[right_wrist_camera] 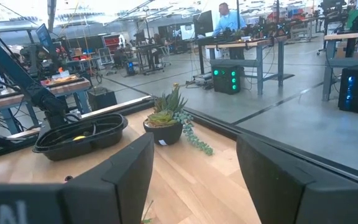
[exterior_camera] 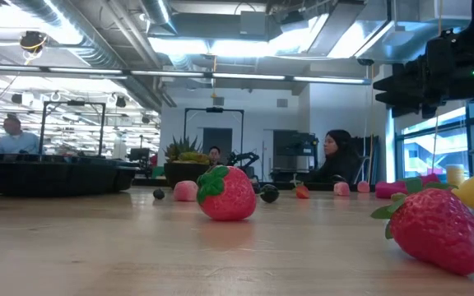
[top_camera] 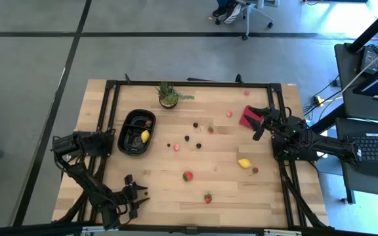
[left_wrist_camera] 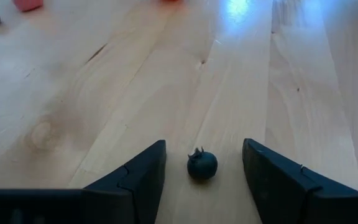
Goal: Pick and placing Produce into tupperware
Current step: Put the blueberry into the black container
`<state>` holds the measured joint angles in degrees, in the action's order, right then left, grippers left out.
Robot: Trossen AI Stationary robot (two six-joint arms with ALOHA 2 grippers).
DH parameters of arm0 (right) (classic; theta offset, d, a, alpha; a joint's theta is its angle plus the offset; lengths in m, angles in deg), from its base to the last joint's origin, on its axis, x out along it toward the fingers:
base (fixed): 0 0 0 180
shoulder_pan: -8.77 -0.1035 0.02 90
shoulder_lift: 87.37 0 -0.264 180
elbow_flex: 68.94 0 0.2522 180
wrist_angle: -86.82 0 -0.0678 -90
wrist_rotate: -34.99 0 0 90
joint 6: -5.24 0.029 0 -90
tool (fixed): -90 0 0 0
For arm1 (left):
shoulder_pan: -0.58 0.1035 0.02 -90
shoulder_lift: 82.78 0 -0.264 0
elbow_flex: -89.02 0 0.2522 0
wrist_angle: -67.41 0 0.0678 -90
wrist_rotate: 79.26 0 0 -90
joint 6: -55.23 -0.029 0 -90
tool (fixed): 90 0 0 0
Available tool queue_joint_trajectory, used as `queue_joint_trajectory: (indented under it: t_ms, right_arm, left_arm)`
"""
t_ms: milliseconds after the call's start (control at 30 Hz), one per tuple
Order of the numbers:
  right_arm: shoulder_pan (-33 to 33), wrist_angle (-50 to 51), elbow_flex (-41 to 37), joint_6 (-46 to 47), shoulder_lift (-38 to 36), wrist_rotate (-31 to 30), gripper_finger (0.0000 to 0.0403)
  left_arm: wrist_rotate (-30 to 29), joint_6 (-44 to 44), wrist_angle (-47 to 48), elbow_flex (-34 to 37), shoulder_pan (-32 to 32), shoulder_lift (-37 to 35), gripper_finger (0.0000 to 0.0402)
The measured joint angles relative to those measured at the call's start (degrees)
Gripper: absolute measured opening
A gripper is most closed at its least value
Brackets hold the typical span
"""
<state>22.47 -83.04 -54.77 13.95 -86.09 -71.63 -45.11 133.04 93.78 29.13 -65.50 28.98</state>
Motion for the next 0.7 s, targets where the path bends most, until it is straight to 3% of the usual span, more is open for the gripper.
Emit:
queue_joint_trajectory:
  t_ms: [700]
  right_arm:
    - [0.00,0.00,0.00,0.00,0.00,-0.01,0.0232]
  left_arm:
    - [0.69,-0.18,0.07,0.11,-0.79,0.24,0.0084]
